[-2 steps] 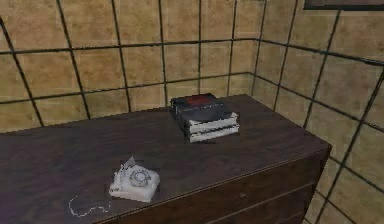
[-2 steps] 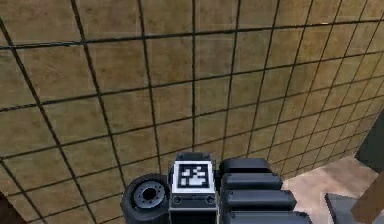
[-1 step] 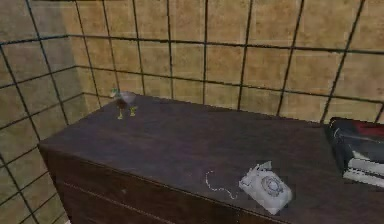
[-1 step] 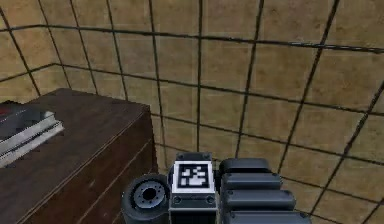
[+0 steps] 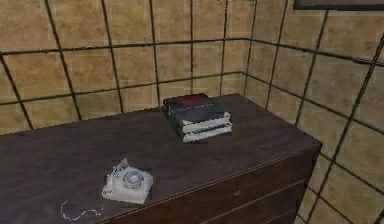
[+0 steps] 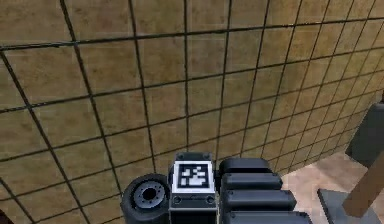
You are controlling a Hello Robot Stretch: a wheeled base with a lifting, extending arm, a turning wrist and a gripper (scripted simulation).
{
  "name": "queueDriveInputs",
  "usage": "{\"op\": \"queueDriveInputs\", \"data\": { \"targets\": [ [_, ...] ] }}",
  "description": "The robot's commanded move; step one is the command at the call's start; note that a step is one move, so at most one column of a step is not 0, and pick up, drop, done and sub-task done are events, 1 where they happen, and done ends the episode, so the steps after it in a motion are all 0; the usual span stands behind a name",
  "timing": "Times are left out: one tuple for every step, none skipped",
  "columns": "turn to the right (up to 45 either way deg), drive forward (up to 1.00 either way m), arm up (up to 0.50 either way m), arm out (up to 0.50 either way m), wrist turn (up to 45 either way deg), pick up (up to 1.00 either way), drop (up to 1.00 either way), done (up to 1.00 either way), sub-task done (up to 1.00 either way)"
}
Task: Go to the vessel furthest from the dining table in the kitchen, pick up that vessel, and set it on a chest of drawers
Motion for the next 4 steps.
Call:
{"op": "queueDriveInputs", "data": {
  "targets": [
    [3.0, 0.0, 0.0, 0.0, 0.0, 0.0, 0.0, 0.0, 0.0],
    [-39.0, 0.0, 0.0, 0.0, 0.0, 0.0, 0.0, 0.0, 0.0],
    [24.0, 0.0, 0.0, 0.0, 0.0, 0.0, 0.0, 0.0, 0.0],
    [0.0, 0.2, 0.0, 0.0, 0.0, 0.0, 0.0, 0.0, 0.0]
  ]
}}
